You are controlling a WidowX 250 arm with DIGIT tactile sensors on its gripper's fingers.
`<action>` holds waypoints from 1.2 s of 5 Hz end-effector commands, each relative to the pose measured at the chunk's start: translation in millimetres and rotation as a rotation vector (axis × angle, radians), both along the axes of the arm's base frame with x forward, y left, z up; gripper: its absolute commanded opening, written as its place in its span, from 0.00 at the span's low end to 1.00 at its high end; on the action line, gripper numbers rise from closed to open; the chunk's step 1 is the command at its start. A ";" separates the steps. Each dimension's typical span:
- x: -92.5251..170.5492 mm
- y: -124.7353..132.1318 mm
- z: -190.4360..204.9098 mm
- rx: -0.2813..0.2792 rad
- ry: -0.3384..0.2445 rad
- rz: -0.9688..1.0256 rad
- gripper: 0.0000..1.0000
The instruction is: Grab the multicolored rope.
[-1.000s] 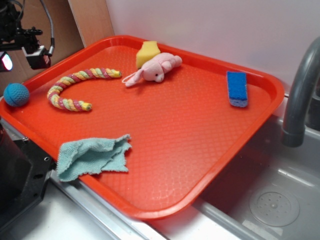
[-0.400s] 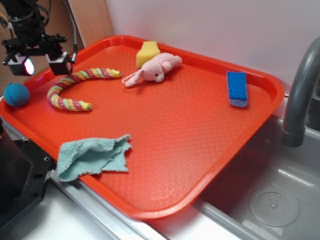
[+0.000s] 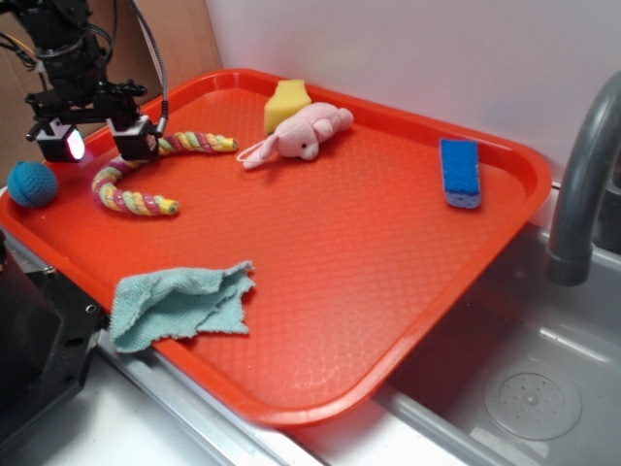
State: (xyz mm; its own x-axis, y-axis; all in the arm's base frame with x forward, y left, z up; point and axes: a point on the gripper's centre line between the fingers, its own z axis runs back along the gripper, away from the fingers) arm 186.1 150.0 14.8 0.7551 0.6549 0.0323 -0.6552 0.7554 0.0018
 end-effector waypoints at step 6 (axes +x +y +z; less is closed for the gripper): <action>-1.3 -28.8 86.2 0.010 0.063 -0.548 0.00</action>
State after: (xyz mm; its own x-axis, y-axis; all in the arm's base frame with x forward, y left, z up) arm 188.0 113.2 84.9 0.9811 0.1761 -0.0806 -0.1760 0.9843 0.0083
